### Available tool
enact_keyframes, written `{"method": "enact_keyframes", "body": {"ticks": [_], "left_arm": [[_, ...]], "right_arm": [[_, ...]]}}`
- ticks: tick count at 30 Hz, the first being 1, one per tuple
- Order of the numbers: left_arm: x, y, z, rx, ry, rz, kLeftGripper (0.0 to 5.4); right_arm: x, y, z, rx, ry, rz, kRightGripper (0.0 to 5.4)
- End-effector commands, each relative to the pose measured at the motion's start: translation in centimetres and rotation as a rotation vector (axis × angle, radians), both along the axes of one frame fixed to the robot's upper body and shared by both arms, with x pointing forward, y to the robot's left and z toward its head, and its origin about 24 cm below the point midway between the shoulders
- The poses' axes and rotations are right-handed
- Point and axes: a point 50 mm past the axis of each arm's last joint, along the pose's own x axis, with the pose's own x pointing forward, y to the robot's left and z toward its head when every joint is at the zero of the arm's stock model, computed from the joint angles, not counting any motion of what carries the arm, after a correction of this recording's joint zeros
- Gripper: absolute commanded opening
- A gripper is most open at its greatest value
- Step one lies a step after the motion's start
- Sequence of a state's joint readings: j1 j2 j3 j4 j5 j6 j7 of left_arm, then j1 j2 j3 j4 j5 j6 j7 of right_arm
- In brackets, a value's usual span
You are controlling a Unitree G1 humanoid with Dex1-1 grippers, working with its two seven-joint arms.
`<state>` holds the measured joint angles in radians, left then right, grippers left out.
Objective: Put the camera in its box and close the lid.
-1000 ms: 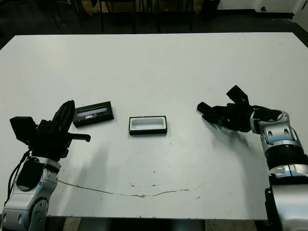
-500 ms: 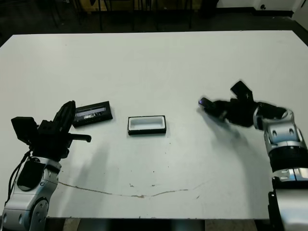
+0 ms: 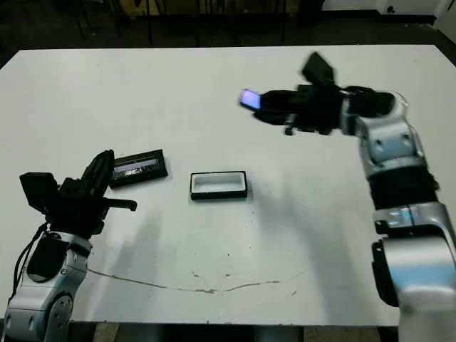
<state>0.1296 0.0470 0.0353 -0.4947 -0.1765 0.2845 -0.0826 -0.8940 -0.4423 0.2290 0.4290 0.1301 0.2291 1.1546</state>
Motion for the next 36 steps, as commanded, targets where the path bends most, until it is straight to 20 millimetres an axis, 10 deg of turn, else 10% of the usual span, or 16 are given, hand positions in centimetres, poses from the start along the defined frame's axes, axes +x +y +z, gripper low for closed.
{"method": "enact_keyframes", "body": {"ticks": [1, 13, 36], "left_arm": [[0.0, 0.2, -0.3, 0.017, 0.025, 0.002, 0.0], [-0.1, 0.0, -0.5, 0.031, 0.029, 0.008, 0.0], [-0.2, -0.1, -0.9, 0.019, 0.039, 0.002, 0.0]], "right_arm": [[-0.3, 1.8, -0.5, -0.076, 0.037, 0.067, 0.9], [-2.0, 5.4, -2.3, -0.386, 0.082, 0.2, 0.89], [-1.9, 4.8, -4.9, -0.466, 0.177, 0.199, 0.89]]}}
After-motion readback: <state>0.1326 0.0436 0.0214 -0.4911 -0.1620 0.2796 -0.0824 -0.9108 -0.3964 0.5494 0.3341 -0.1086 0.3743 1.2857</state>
